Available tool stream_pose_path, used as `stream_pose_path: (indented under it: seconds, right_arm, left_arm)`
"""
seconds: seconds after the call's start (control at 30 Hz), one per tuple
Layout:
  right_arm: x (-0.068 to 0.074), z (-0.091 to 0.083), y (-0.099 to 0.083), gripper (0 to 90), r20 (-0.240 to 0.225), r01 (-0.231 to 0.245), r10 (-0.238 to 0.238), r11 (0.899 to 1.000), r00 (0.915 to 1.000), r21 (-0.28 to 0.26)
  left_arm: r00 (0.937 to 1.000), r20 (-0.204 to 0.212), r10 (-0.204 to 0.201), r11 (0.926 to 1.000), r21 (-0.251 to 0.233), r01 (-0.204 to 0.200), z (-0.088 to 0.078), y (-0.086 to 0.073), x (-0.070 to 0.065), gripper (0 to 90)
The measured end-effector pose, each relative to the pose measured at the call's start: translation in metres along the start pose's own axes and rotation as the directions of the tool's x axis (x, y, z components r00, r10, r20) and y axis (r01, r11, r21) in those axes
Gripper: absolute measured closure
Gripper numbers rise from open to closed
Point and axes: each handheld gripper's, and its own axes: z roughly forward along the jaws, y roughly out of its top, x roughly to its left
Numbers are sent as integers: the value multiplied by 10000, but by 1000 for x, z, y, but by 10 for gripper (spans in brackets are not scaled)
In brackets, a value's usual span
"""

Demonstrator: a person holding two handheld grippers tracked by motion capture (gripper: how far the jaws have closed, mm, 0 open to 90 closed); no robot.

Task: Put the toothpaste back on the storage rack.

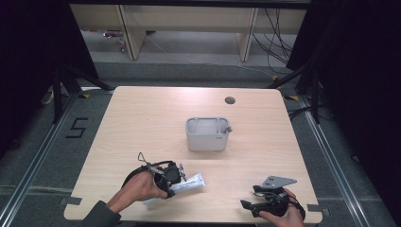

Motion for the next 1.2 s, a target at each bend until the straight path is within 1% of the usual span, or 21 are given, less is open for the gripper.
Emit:
stream_pose_path:
  seconds: [0.13, 0.3, 0.47, 0.5, 0.53, 0.57, 0.63, 0.67, 0.7, 0.73, 0.77, 0.87, 0.9, 0.93, 0.97, 1.0, 1.03, 1.07, 1.1, 1.13, 1.2]
  right_arm:
    - [0, 0, 0, 236, 9, 9, -9, 10000, 10000, -17]
    - [-1, 0, 0, 236, 16, -16, 16, 10000, 10000, -44]
    - [0, -1, 0, 236, 49, -27, 27, 10000, 10000, -29]
    - [2, -1, 0, 236, -24, -301, 301, 9995, 9995, -26]
    - [1, -1, 0, 236, -10, -255, 255, 9997, 9997, -34]
    - [1, -1, 0, 236, -10, -255, 255, 9997, 9997, -34]
    - [0, -1, 0, 236, 46, -113, 113, 9999, 9999, -25]
    - [0, -1, 0, 236, 46, -113, 113, 9999, 9999, -25]
    - [2, -1, 0, 236, -2, -371, 371, 9993, 9993, 14]
    - [-1, -1, 0, 236, 28, -120, 120, 9999, 9999, -37]
    - [-2, -1, 0, 236, 39, -48, 48, 10000, 10000, -86]
    - [-2, -1, 0, 236, 33, -58, 58, 9999, 10000, -95]
    - [-2, -1, 0, 236, 33, -44, 45, 10000, 10000, -65]
    - [-2, -1, 0, 236, 33, -44, 45, 10000, 10000, -65]
    - [-2, -1, 0, 236, 14, -78, 78, 10000, 10000, -35]
    - [-2, -1, 0, 236, 14, -78, 78, 10000, 10000, -35]
    - [-2, -1, 0, 236, 30, -33, 34, 10000, 10000, -64]
    - [-2, -1, -1, 236, 45, -94, 95, 10000, 9999, -32]
    - [0, -1, -1, 236, 19, -339, 339, 9994, 9994, 10]
    - [0, -1, -1, 236, 19, -339, 339, 9994, 9994, 10]
    - [-1, -1, -1, 236, 9, -359, 359, 9993, 9994, 52]
  left_arm:
    - [9996, -114, -240, 9983, -528, 234, -7, -1, 3, 751]
    - [9970, -186, -748, 9885, -1330, 717, -13, -3, 6, 752]
    - [9965, -511, -668, 9806, -1877, 561, -20, -5, 14, 752]
    - [9950, -394, -913, 9761, -2013, 816, -21, -6, 14, 753]
    - [9948, -491, -895, 9714, -2251, 762, -23, -7, 18, 753]
    - [9948, -491, -895, 9714, -2251, 762, -23, -7, 18, 753]
    - [9929, -557, -1053, 9617, -2599, 874, -26, -9, 23, 753]
    - [9929, -557, -1053, 9617, -2599, 874, -26, -9, 23, 753]
    - [9920, -571, -1127, 9575, -2731, 930, -27, -10, 26, 753]
    - [9914, -463, -1220, 9532, -2837, 1041, -29, -11, 28, 753]
    - [9880, -621, -1415, 9397, -3222, 1143, -31, -12, 30, 753]
    - [9841, -631, -1660, 9200, -3693, 1315, -34, -15, 35, 753]
    - [9841, -631, -1660, 9200, -3693, 1315, -34, -15, 35, 753]
    - [9815, -551, -1833, 9119, -3826, 1488, -36, -16, 37, 753]
    - [9744, -648, -2151, 8931, -4167, 1695, -38, -19, 42, 754]
    - [9744, -648, -2151, 8931, -4167, 1695, -38, -19, 42, 754]
    - [9685, -583, -2422, 8712, -4525, 1906, -42, -22, 48, 754]
    - [9685, -583, -2422, 8712, -4525, 1906, -42, -22, 48, 753]
    - [9586, -452, -2810, 8396, -4954, 2228, -45, -25, 53, 753]
    - [9586, -452, -2810, 8396, -4954, 2228, -45, -25, 53, 754]
    - [9537, -510, -2963, 8228, -5206, 2278, -48, -28, 57, 753]
